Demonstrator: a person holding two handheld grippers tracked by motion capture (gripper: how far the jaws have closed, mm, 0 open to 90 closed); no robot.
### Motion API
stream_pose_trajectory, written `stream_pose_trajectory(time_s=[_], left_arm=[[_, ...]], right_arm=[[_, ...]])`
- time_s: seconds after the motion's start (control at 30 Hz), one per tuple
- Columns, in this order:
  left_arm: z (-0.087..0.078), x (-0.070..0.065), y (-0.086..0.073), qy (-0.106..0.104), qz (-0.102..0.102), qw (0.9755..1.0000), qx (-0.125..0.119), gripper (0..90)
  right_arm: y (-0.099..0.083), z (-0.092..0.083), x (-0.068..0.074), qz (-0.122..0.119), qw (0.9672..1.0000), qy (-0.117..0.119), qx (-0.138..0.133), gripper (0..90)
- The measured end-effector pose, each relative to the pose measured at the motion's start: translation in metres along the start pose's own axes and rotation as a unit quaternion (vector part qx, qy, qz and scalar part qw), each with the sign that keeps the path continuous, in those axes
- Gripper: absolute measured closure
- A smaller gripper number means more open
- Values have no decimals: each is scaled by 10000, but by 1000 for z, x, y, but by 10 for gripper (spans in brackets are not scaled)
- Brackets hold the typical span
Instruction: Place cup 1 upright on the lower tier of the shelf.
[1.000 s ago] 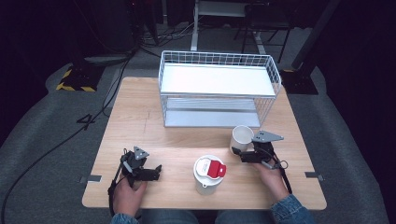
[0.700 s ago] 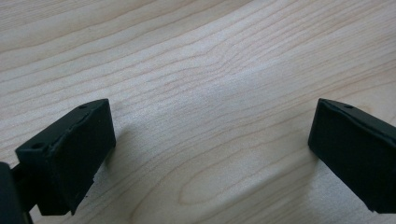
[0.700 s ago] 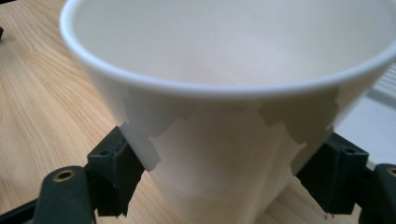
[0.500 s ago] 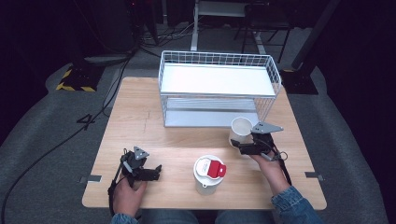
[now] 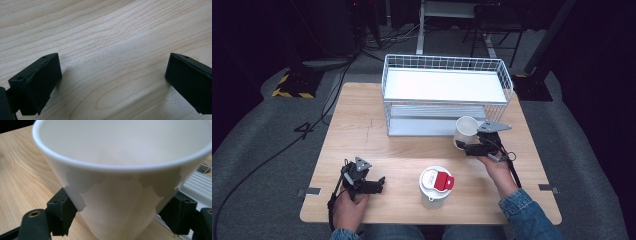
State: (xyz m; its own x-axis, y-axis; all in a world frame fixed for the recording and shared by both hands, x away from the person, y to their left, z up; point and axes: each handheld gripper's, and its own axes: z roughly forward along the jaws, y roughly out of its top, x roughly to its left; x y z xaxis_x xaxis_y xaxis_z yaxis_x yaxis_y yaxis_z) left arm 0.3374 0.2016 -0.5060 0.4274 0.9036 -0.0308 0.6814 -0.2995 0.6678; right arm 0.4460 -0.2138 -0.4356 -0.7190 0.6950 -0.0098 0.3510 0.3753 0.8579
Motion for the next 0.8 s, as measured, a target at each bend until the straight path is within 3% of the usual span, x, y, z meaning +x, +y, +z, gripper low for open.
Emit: stream_pose_trajectory(time_s=[0.17,0.3,0.8], left_arm=[[0,0,0,1,0,10000,0,12],[0,0,0,0,0,10000,0,12],[0,0,0,0,2,10000,1,12]], right_arm=[[2,9,-5,119,9999,-7,-64,234],[7,16,-9,173,9996,-140,-157,234],[13,39,-13,203,9985,-378,-337,234]])
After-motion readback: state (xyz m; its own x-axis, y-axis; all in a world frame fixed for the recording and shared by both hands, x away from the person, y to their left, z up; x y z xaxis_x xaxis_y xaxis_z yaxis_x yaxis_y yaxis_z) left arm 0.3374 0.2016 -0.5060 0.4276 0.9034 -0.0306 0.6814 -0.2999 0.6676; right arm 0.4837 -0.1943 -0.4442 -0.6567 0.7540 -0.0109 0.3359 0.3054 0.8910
